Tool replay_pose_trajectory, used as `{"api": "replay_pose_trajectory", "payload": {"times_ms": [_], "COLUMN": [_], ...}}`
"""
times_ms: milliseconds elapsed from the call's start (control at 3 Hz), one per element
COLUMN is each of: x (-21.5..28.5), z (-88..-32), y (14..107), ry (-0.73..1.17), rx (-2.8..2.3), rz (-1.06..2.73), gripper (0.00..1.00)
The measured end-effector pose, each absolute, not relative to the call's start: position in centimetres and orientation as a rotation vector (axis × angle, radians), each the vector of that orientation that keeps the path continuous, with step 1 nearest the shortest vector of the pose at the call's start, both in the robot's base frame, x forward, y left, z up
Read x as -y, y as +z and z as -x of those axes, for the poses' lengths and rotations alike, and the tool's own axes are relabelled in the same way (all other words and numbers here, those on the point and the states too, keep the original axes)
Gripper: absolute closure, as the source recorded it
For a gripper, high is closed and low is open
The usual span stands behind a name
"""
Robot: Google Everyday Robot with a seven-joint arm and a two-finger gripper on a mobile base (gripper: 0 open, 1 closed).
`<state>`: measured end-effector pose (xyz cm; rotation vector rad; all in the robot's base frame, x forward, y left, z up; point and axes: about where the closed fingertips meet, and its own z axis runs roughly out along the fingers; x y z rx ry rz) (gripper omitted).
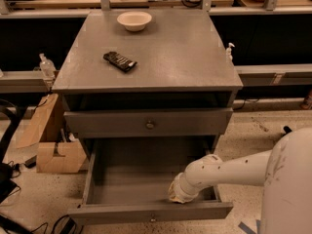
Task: Open middle drawer
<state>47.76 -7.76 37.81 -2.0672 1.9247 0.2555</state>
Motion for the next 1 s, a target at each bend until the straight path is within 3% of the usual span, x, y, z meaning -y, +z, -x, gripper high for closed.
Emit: {"api": "replay_pose_trajectory", "payload": {"times_ms": [667, 1000], "x": [7.59, 7.59], "z": [-47.96, -47.96], "y": [37.68, 37.68], "ry": [0.259, 0.259], "rx": [-1.925, -1.925], "rz": [2.069, 2.069], "gripper": [0.00, 0.00]}}
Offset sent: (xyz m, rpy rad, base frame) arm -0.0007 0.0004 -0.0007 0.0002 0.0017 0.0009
